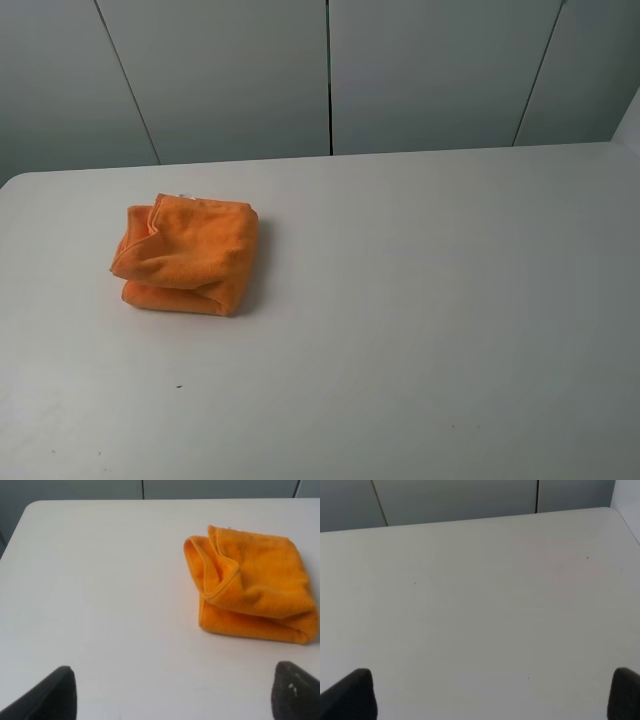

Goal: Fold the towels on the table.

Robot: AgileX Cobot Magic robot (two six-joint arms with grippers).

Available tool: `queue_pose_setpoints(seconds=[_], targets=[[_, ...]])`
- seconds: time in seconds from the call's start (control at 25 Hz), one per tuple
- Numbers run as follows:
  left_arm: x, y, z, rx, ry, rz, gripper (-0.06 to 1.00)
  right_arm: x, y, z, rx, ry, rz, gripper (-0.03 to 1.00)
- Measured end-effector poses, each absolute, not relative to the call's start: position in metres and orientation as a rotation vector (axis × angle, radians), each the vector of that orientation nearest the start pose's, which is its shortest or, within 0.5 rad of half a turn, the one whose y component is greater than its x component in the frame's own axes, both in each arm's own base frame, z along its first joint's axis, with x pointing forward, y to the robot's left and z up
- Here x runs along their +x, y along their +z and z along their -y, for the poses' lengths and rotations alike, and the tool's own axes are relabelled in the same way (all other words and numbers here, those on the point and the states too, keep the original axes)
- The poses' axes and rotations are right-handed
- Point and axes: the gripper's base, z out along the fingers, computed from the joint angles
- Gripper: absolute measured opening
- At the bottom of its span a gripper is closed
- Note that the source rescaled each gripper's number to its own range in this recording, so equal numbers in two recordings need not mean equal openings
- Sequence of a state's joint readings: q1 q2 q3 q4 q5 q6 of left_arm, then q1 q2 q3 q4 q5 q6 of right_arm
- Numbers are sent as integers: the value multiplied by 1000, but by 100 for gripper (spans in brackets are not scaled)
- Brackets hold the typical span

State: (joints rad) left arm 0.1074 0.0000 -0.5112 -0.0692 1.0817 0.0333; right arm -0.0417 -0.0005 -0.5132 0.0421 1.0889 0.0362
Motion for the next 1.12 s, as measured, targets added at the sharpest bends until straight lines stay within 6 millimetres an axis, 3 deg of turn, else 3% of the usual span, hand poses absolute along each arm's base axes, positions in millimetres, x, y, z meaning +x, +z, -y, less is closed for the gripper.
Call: queue_pose_setpoints(seconds=[1.12], targets=[[-7,279,6,-74,5,-2051,100,-8,279,-4,72,44,-2057,100]])
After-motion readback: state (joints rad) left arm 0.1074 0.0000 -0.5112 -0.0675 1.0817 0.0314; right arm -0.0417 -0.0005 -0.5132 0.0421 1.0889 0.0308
